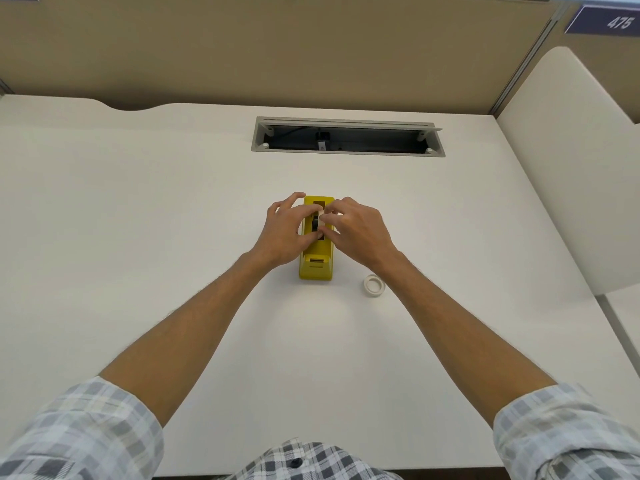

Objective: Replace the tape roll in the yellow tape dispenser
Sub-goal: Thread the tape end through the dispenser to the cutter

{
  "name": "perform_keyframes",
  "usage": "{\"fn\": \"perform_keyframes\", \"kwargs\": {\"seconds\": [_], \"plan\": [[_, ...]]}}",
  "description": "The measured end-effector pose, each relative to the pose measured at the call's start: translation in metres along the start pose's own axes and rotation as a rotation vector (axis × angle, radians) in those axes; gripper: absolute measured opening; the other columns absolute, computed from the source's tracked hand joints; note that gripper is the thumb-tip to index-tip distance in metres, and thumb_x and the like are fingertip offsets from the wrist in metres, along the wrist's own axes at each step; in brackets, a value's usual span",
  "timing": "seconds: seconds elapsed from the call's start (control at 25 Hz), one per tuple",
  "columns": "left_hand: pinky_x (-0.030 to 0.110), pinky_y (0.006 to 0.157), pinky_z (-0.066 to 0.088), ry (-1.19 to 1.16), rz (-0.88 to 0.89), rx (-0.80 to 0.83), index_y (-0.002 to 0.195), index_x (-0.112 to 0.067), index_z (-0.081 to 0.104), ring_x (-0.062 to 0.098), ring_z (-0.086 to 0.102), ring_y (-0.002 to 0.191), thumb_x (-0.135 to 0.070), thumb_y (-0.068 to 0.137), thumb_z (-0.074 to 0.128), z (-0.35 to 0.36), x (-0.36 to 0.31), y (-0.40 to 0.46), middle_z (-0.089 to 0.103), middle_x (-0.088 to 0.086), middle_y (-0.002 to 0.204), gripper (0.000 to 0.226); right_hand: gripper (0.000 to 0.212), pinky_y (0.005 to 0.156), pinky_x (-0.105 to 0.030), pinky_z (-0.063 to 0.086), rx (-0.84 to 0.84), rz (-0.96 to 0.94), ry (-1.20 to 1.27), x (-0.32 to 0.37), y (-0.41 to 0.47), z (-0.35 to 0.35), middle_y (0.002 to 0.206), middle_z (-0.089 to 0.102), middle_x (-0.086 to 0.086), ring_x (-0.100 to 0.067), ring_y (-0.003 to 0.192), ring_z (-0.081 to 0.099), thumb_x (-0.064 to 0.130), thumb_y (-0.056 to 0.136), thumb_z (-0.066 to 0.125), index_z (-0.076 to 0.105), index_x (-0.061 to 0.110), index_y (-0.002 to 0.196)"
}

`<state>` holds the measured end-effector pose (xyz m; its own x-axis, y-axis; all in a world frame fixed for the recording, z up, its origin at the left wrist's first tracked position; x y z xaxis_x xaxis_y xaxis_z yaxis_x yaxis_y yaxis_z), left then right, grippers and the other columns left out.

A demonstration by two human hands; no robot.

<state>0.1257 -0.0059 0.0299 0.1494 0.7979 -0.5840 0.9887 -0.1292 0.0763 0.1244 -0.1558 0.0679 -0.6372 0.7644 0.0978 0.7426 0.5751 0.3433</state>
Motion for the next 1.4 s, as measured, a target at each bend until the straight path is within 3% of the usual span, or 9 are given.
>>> {"fn": "perform_keyframes", "kwargs": {"seconds": [0.4, 0.68, 0.92, 1.16, 1.4], "plan": [[0.047, 0.114, 0.02, -0.037, 0.035, -0.008, 0.133, -0.029, 0.054, 0.02, 0.027, 0.143, -0.039, 0.088, 0.065, 0.002, 0.004, -0.001, 0.047, 0.003, 0.146, 0.047, 0.018, 0.057, -0.03, 0.05, -0.033, 0.055, 0.03, 0.0, 0.002, -0.002, 0.096, 0.074, -0.003, -0.02, 0.083, 0.067, 0.024, 0.094, 0.063, 0.077, 0.014, 0.091], [0.045, 0.111, 0.027, -0.047, -0.008, 0.004, 0.132, -0.031, 0.055, 0.028, 0.034, 0.137, -0.043, 0.09, 0.061, -0.001, 0.0, -0.003, 0.04, 0.004, 0.151, 0.044, 0.025, 0.063, -0.034, 0.055, 0.005, 0.128, 0.051, -0.005, 0.009, 0.003, 0.096, 0.074, -0.003, -0.019, 0.085, 0.066, 0.027, 0.099, 0.054, 0.075, 0.013, 0.099], [0.043, 0.107, 0.032, -0.13, -0.014, -0.114, 0.125, -0.028, 0.061, 0.028, 0.04, 0.134, -0.034, 0.09, 0.064, -0.004, -0.005, -0.003, 0.043, 0.004, 0.148, 0.036, 0.023, 0.067, -0.031, 0.052, -0.056, 0.511, 0.369, -0.01, 0.0, 0.013, 0.095, 0.073, 0.007, -0.012, 0.083, 0.065, 0.041, 0.088, 0.063, 0.074, 0.022, 0.096], [0.054, 0.114, 0.019, -0.016, 0.025, 0.005, 0.132, -0.021, 0.056, 0.018, 0.016, 0.148, -0.04, 0.093, 0.055, 0.0, -0.003, 0.004, 0.041, -0.003, 0.152, 0.043, 0.017, 0.07, -0.03, 0.053, -0.08, 0.754, 0.604, -0.004, -0.006, 0.021, 0.095, 0.07, 0.013, -0.005, 0.08, 0.064, 0.037, 0.077, 0.069, 0.073, 0.027, 0.09], [0.049, 0.111, 0.035, -0.152, 0.006, -0.049, 0.124, -0.026, 0.062, 0.027, 0.042, 0.135, -0.034, 0.085, 0.069, -0.006, -0.003, -0.007, 0.044, 0.004, 0.149, 0.04, 0.019, 0.067, -0.028, 0.052, -0.097, 0.887, 0.682, 0.001, -0.009, 0.027, 0.095, 0.066, 0.014, -0.005, 0.077, 0.065, 0.044, 0.075, 0.069, 0.074, 0.028, 0.084]]}}
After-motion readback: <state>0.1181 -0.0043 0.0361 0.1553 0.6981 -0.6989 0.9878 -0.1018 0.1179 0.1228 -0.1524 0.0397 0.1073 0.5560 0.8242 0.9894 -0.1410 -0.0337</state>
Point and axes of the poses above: each hand's wrist, its own y-axis towards the middle knuckle, its own z-axis out of the palm, x = y × z, the point moved 3 cm from there along y, towards the middle knuckle
